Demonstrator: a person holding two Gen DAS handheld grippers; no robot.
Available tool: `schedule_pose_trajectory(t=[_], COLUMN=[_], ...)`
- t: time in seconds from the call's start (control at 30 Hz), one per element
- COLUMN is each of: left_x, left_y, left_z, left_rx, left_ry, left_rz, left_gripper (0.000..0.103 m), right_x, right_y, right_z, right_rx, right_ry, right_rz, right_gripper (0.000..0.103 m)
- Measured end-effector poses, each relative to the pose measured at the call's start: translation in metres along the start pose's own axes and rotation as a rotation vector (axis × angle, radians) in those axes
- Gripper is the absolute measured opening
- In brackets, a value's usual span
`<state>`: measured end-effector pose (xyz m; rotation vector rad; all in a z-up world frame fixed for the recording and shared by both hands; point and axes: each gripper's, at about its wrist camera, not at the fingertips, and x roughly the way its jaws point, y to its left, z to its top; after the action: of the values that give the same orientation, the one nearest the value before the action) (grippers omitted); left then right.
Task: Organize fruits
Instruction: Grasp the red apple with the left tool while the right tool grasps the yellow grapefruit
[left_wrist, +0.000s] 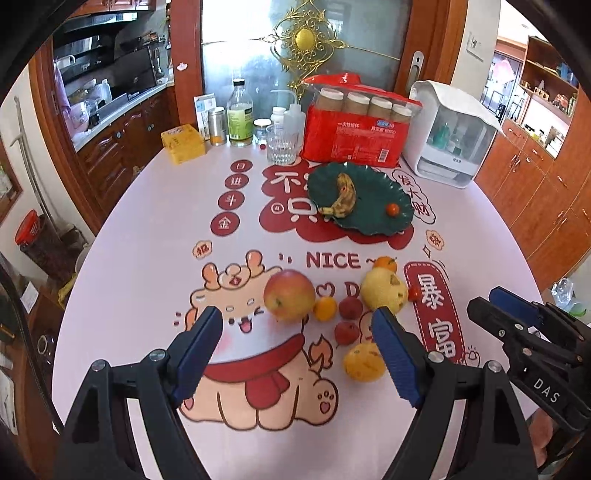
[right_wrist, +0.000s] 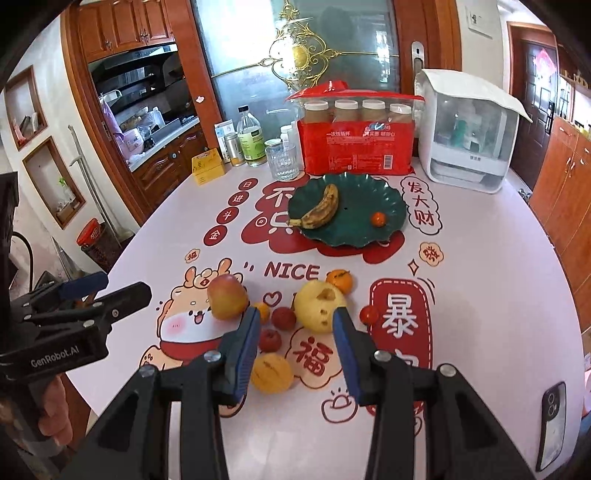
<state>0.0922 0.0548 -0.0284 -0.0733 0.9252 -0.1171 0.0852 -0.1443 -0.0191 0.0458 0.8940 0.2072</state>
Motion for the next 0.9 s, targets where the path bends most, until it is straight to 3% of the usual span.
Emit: schedule_pose_trajectory(t=[0.3,0.9], left_x=[0.005,0.069], left_y=[-0.005,0.014], left_z=[-0.019,-0.037], left_rx=[0.036,0.03], left_ry=[0.017,0.15], left_rz=[0.027,0.02], left_gripper=[0.083,0.083], right_x=[0.007,0.08], right_y=[0.008,0.017], right_z=[-0.028,-0.069], right_rx=[-0.024,-0.064], right_ry=[0.03,0.165], right_rz=[0.025,0.059], right_gripper=[0.046,0.047])
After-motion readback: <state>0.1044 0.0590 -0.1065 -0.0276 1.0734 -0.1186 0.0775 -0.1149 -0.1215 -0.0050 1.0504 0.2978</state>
